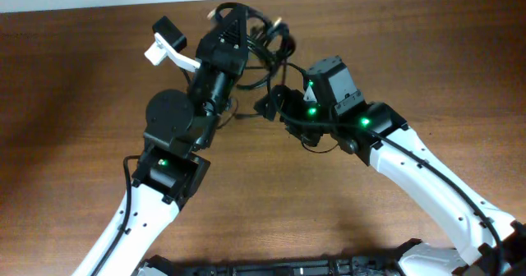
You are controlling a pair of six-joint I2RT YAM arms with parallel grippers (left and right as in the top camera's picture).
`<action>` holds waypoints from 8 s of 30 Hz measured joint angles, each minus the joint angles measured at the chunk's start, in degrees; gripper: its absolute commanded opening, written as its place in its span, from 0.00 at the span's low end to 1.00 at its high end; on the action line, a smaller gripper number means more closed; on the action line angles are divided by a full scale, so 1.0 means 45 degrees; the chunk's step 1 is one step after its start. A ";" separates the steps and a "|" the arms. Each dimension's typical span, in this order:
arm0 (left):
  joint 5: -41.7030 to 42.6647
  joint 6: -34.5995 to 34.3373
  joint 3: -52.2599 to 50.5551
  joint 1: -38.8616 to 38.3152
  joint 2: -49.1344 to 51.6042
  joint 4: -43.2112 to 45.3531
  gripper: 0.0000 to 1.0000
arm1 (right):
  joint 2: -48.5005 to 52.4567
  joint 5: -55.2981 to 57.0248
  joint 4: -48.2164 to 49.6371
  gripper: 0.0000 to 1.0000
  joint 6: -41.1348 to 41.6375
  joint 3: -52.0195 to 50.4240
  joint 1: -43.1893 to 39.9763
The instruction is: Untangle cables
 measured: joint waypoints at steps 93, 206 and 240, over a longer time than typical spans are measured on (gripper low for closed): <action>0.5197 0.5425 0.0238 0.4323 -0.0204 -0.6285 0.00 | 0.1297 -0.3526 0.1579 0.99 -0.8898 -0.0010 -0.2361; 0.9481 1.9963 0.0403 0.4605 0.1277 -1.3279 0.99 | 0.4648 0.4891 0.1865 0.63 -1.3979 0.1103 -0.0801; 0.9481 1.8948 0.0403 0.4605 0.1277 -1.3726 0.99 | 0.3876 0.4051 0.0651 0.04 -1.3090 0.1151 -0.1413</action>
